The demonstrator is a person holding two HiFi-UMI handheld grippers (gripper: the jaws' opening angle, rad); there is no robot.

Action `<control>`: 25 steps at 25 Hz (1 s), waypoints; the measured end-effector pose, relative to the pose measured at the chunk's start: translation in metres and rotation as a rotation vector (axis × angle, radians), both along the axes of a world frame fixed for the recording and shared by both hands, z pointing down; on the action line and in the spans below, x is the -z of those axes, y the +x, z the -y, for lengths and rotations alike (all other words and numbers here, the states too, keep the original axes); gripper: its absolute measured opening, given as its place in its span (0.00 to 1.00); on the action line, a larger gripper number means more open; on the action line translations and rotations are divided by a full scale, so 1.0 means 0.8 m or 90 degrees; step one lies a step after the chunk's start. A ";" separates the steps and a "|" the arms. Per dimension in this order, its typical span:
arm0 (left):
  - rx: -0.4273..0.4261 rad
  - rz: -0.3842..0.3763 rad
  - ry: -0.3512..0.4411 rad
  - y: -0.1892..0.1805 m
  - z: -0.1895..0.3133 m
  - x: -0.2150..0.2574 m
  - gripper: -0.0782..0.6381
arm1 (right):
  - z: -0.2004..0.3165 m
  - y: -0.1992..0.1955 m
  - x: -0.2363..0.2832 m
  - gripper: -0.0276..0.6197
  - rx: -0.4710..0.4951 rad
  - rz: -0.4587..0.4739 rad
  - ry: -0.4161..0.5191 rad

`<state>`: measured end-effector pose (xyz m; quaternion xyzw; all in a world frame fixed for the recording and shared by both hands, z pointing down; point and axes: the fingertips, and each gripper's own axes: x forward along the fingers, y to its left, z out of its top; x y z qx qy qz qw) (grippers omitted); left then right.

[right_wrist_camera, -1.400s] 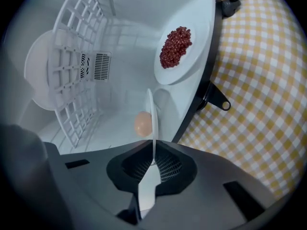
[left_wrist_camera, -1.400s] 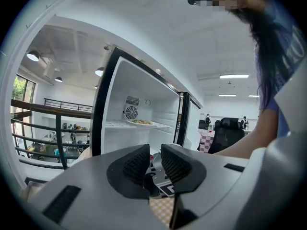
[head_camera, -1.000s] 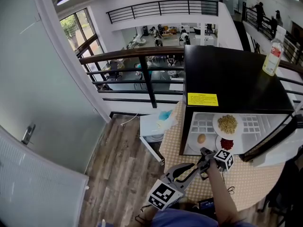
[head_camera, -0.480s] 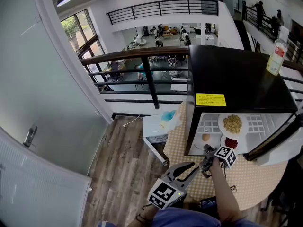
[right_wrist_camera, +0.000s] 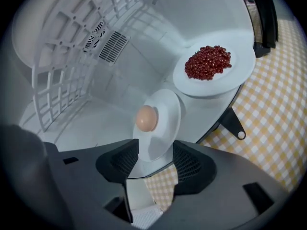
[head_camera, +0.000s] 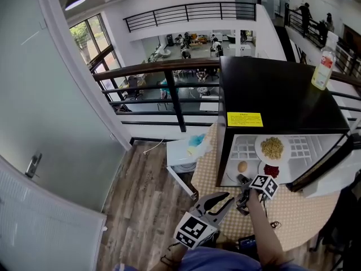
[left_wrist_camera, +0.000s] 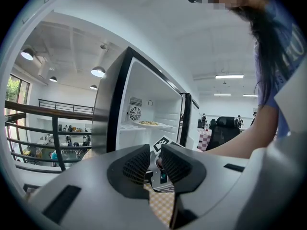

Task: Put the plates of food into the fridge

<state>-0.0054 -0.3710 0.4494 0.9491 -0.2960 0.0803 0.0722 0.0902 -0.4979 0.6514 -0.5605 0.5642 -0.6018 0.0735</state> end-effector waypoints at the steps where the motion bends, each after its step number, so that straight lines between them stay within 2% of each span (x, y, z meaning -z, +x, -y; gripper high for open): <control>1: 0.001 0.001 0.001 0.000 0.001 0.000 0.22 | -0.001 -0.001 0.000 0.38 0.005 -0.005 -0.003; 7: 0.011 0.006 0.001 -0.002 0.003 0.000 0.22 | -0.011 -0.002 0.000 0.46 0.019 -0.050 -0.017; 14: 0.020 0.006 0.003 -0.001 0.007 0.002 0.22 | -0.031 0.000 0.002 0.46 0.015 -0.009 -0.016; 17: 0.023 0.007 0.003 0.001 0.009 0.002 0.22 | -0.039 0.003 0.019 0.46 0.016 0.004 0.009; 21: 0.023 0.006 0.000 0.009 0.009 0.000 0.22 | -0.049 0.006 0.056 0.45 0.039 0.025 0.071; 25: 0.025 0.007 -0.002 0.016 0.007 0.001 0.22 | -0.068 0.013 0.097 0.36 0.047 0.048 0.126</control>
